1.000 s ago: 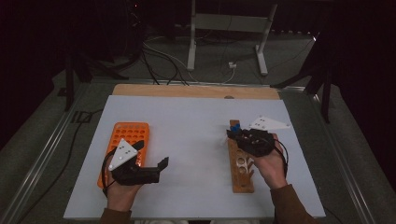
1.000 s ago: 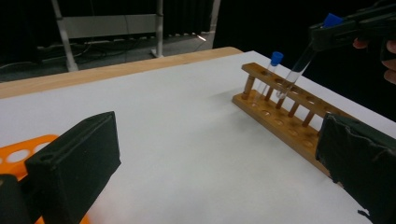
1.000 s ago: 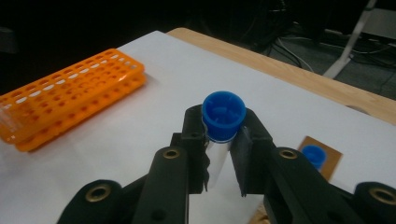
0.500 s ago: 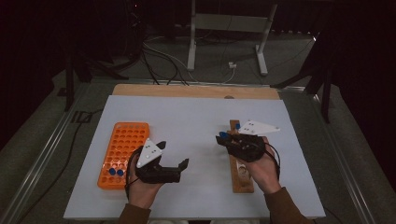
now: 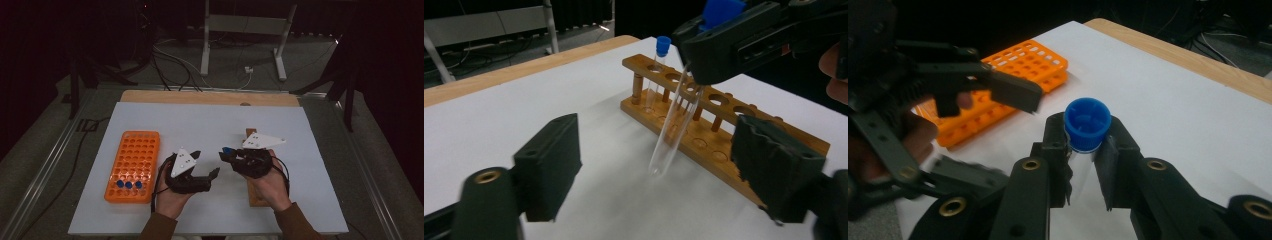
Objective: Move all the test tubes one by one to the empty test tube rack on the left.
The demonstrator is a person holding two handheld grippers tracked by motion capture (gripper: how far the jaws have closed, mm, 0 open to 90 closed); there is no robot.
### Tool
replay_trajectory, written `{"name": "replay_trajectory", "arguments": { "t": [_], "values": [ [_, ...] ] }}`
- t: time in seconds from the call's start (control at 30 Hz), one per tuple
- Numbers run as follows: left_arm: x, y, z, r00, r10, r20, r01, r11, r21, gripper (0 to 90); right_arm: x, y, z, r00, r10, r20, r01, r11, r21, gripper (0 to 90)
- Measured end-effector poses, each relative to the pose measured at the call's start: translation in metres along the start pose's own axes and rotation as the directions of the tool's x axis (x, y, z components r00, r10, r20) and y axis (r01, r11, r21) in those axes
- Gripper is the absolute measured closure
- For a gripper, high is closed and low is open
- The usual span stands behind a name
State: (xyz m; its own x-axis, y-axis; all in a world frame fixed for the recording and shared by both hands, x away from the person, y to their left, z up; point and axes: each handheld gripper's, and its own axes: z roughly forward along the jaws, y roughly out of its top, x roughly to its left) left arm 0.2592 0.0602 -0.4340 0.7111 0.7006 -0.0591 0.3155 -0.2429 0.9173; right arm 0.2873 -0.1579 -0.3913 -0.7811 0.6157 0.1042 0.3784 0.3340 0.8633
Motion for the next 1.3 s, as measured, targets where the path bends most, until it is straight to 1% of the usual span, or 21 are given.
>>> {"name": "replay_trajectory", "arguments": {
  "t": [0.1,0.13,0.17,0.23,0.27,0.37,0.53,0.7,0.87,0.97,1.07,1.2,1.27,1.3],
  "values": [
    [-0.003,0.000,0.005,0.9998,0.019,0.002,-0.019,0.9998,-0.002,34.0,0.003,0.000,0.003,1.0000,0.001,-0.009,-0.001,1.000,0.006,76.4],
    [-0.004,0.001,0.006,0.9992,0.039,-0.003,-0.039,0.9992,0.004,38.0,0.004,0.000,0.004,0.9999,0.003,-0.012,-0.003,1.000,0.007,76.4],
    [-0.005,0.000,0.008,0.9989,0.046,-0.006,-0.046,0.9989,0.006,43.1,0.005,0.000,0.005,0.9998,0.003,-0.018,-0.003,1.000,0.006,76.3],
    [-0.007,0.000,0.010,0.9983,0.058,0.003,-0.058,0.9983,0.010,50.4,0.005,0.001,0.006,0.9997,0.005,-0.022,-0.004,1.000,0.006,76.3],
    [-0.008,-0.001,0.011,0.9979,0.065,-0.001,-0.065,0.9978,0.012,53.3,0.006,0.001,0.006,0.9997,0.004,-0.024,-0.004,1.000,0.006,76.3],
    [-0.009,-0.001,0.012,0.9975,0.071,0.002,-0.071,0.9974,0.007,61.5,0.007,0.001,0.007,0.9995,0.001,-0.031,0.000,1.000,0.013,76.3],
    [-0.009,-0.002,0.012,0.9960,0.089,0.009,-0.089,0.9960,0.005,74.2,0.007,-0.001,0.009,0.9992,0.006,-0.040,-0.005,1.000,0.019,76.4],
    [-0.011,-0.004,0.012,0.9947,0.101,0.018,-0.101,0.9949,0.002,77.7,0.007,-0.001,0.010,0.9991,0.004,-0.043,-0.003,1.000,0.018,75.4],
    [-0.008,-0.004,0.013,0.9966,0.081,0.010,-0.081,0.9966,0.008,78.1,0.003,-0.002,0.008,0.9982,0.024,-0.055,-0.024,1.000,0.000,53.1],
    [-0.006,-0.004,0.012,0.9974,0.073,0.004,-0.073,0.9973,0.008,78.1,0.000,-0.002,0.006,0.9971,0.039,-0.065,-0.040,0.999,-0.008,42.0],
    [-0.003,-0.005,0.010,0.9980,0.063,-0.001,-0.063,0.9980,0.008,78.1,-0.002,-0.004,0.003,0.9977,0.043,-0.053,-0.044,0.999,-0.022,32.0],
    [-0.001,-0.004,0.007,0.9988,0.048,-0.007,-0.048,0.9988,0.002,78.1,-0.005,-0.006,0.000,0.9992,0.038,-0.009,-0.039,0.999,-0.025,19.5],
    [0.001,-0.004,0.005,0.9990,0.043,-0.014,-0.043,0.9991,0.001,78.1,-0.007,-0.007,-0.002,0.9992,0.039,0.011,-0.039,0.999,-0.025,15.6],
    [0.002,-0.004,0.004,0.9991,0.040,-0.016,-0.040,0.9992,0.000,78.1,-0.008,-0.008,-0.003,0.9991,0.039,0.015,-0.038,0.999,-0.027,15.4]
  ]
}}
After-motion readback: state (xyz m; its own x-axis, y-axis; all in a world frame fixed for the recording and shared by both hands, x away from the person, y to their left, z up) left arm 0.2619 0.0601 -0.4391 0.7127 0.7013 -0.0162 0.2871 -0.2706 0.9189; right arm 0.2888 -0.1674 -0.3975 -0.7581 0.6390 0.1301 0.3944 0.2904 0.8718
